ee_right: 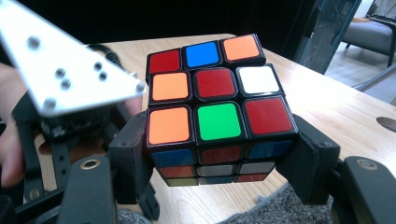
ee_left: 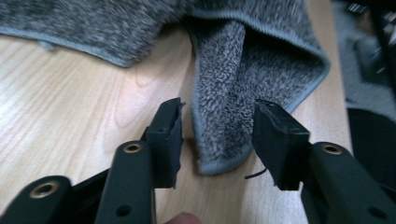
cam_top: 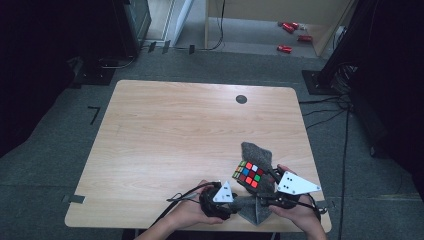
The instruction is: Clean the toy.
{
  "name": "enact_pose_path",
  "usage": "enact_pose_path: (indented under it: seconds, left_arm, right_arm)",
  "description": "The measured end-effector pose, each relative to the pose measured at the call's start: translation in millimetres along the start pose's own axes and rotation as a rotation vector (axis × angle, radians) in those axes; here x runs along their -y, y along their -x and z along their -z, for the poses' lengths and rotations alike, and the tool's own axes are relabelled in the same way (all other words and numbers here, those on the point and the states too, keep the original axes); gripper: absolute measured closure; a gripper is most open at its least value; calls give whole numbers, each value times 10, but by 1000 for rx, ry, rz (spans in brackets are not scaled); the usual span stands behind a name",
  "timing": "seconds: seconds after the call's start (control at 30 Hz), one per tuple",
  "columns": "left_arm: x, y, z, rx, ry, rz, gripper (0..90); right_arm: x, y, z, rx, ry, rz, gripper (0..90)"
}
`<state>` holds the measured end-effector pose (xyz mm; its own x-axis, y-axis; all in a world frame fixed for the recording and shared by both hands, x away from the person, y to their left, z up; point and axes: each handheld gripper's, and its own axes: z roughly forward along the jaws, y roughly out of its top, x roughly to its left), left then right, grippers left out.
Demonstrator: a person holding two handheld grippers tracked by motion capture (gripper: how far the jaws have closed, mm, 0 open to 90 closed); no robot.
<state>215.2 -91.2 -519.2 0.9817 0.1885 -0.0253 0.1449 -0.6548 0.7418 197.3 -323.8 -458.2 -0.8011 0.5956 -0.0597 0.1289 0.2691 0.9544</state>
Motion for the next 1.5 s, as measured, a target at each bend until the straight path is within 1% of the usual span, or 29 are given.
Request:
enact_pose_path:
  seconds: [0.03, 0.07, 0.1, 0.17, 0.2, 0.23, 0.27, 0.37, 0.47, 0.5, 0.53, 0.63, 0.7, 0.73, 0.8, 0.87, 0.93, 1.0, 1.03, 1.1, 1.17, 1.2, 1.27, 1.3, 1.37, 1.4, 1.43, 1.47, 1.5]
  left_arm:
    - [-13, 12, -10, -15, -6, -10, 579]
    - [-21, 19, -21, -22, -2, -6, 606]
    - [-28, 24, -26, -29, -2, -5, 651]
    - [-33, 26, -23, -35, -3, -4, 787]
    - [-30, 21, -15, -40, -4, -2, 841]
    - [-23, 5, -3, -35, -8, -1, 877]
    - [-14, -12, 12, -31, -10, 6, 889]
    - [38, -87, 95, -33, -23, 17, 897]
    - [128, -172, 221, -63, -34, 23, 897]
    - [165, -198, 262, -71, -31, 38, 898]
    - [202, -233, 316, -81, -38, 39, 897]
    - [331, -323, 477, -115, -37, 63, 897]
    - [444, -391, 618, -138, -39, 87, 897]
    - [497, -422, 689, -151, -45, 91, 898]
    - [594, -485, 821, -168, -46, 115, 897]
    - [723, -569, 995, -206, -37, 149, 897]
    - [823, -641, 1136, -226, -17, 186, 898]
    - [930, -716, 1306, -261, 10, 219, 899]
    - [971, -741, 1373, -275, 22, 232, 899]
    - [1052, -786, 1493, -309, 37, 244, 898]
    - [1140, -837, 1600, -341, 43, 263, 898]
    - [1186, -863, 1653, -358, 52, 280, 898]
    - [1268, -910, 1748, -395, 56, 300, 898]
    - [1325, -947, 1815, -417, 58, 320, 897]
    - [1400, -1002, 1910, -432, 76, 357, 894]
    - [1419, -1017, 1938, -432, 85, 371, 890]
    - [1437, -1036, 1975, -418, 102, 392, 884]
    - [1438, -1035, 1985, -414, 110, 394, 871]
    - [1426, -1026, 1985, -420, 116, 387, 846]
  right_arm:
    - [3, 4, 3, 0, 0, -2, 342]
    - [7, 6, 5, -2, 1, -6, 342]
    - [10, 5, 8, -1, -1, -10, 342]
    - [15, 9, 8, -1, -2, -11, 342]
    - [18, 9, 9, 0, -2, -14, 342]
    - [21, 11, 10, 0, -3, -14, 342]
    - [24, 11, 12, 2, -4, -15, 342]
    - [33, 11, 12, 0, -5, -16, 343]
    - [41, 11, 6, 0, -9, -16, 343]
    - [43, 9, 1, 0, -11, -16, 343]
    - [45, 8, -7, -2, -12, -13, 343]
    - [48, -5, -24, -7, -16, -14, 343]
    - [46, -11, -31, -9, -18, -12, 343]
    - [46, -13, -34, -10, -18, -12, 343]
    - [48, -17, -39, -9, -20, -12, 343]
    - [52, -23, -47, -12, -24, -12, 343]
    - [55, -28, -59, -15, -27, -9, 343]
    - [59, -35, -72, -16, -29, -12, 343]
    - [62, -38, -82, -17, -33, -10, 343]
    - [65, -45, -101, -22, -34, -7, 343]
    - [66, -53, -113, -23, -37, -6, 344]
    - [66, -57, -117, -24, -36, -7, 343]
    - [66, -61, -120, -24, -38, -7, 344]
    - [67, -61, -120, -24, -38, -7, 344]
    - [72, -61, -120, -24, -38, -9, 344]
    - [75, -61, -123, -24, -39, -6, 344]
    - [77, -61, -125, -24, -40, -5, 344]
    - [80, -63, -129, -25, -41, -4, 344]
    - [82, -66, -131, -25, -43, -5, 344]
